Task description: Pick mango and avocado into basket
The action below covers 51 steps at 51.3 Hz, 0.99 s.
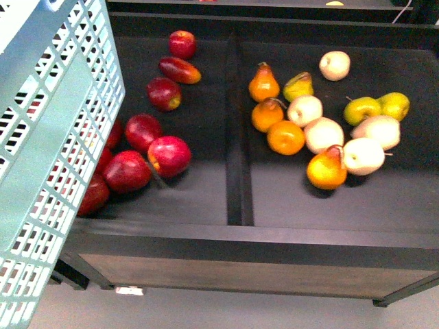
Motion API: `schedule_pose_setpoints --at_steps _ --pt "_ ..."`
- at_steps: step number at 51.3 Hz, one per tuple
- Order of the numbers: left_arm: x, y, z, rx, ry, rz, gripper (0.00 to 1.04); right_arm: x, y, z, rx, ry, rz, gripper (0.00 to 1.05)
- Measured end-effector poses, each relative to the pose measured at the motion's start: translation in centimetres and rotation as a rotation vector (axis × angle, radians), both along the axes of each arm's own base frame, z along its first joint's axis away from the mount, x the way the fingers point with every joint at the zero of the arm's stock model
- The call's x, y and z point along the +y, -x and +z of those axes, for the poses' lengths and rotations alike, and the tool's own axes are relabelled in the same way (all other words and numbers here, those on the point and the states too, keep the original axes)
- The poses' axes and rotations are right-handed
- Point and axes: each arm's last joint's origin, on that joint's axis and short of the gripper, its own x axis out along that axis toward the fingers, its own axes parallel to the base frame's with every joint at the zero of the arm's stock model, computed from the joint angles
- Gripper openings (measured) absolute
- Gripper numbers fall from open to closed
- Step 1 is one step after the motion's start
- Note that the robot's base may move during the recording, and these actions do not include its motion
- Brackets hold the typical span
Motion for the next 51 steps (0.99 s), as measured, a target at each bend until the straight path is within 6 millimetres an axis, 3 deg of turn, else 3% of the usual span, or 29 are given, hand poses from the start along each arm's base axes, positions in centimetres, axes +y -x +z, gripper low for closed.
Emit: schedule_pose_setpoints --at_steps 51 --pt "0.0 -0.01 0.0 0.0 0.0 -0.002 0.04 -0.01 0.0 0.0 0.0 0.0 -0.003 0.96"
